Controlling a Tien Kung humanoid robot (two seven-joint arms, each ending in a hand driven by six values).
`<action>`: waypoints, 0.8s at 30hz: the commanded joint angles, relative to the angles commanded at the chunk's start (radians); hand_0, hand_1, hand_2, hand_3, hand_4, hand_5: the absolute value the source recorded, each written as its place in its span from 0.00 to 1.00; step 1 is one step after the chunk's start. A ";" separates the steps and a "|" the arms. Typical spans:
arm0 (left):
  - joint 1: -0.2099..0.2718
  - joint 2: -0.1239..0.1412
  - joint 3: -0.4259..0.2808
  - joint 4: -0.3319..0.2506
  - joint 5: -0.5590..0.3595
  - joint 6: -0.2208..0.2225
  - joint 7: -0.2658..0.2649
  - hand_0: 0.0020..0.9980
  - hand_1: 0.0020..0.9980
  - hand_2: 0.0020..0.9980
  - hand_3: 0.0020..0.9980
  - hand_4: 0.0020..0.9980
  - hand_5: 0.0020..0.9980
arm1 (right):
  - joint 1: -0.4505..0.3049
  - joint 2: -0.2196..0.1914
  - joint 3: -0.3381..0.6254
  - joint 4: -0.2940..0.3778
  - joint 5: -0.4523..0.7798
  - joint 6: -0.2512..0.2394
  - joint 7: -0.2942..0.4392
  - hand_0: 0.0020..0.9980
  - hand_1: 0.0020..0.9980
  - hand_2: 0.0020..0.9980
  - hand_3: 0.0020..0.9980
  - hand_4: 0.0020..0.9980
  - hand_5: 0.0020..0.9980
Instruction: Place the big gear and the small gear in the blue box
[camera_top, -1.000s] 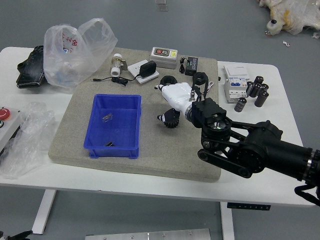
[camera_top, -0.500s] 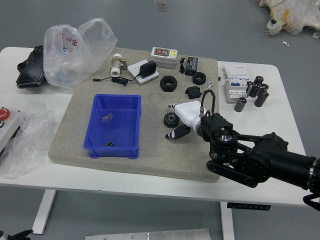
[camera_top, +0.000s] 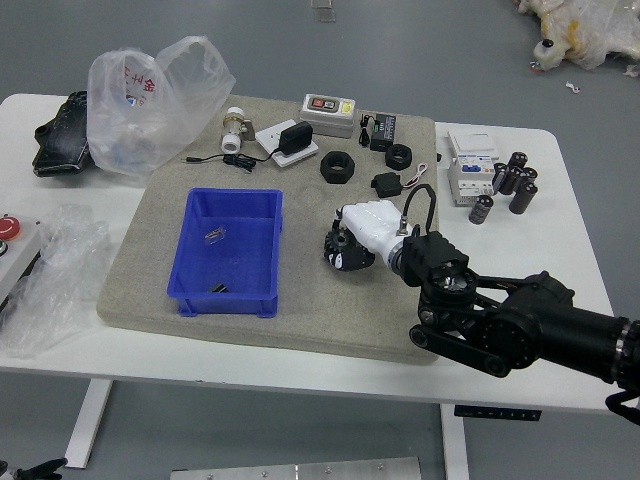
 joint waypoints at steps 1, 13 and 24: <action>0.000 0.000 0.000 0.000 0.000 0.001 0.000 0.62 0.59 0.54 0.62 0.68 0.53 | 0.001 -0.002 0.006 0.003 -0.004 -0.005 0.002 0.31 0.48 0.36 0.49 0.46 0.07; 0.004 -0.003 -0.003 -0.001 0.005 0.000 0.001 0.62 0.59 0.54 0.62 0.68 0.54 | 0.032 0.003 0.070 0.138 -0.101 -0.013 -0.012 0.31 0.47 0.35 0.48 0.45 0.08; 0.005 -0.003 -0.007 -0.002 0.012 -0.002 0.004 0.62 0.59 0.54 0.62 0.68 0.54 | 0.097 0.093 -0.011 0.226 -0.124 -0.011 0.007 0.32 0.47 0.37 0.50 0.47 0.07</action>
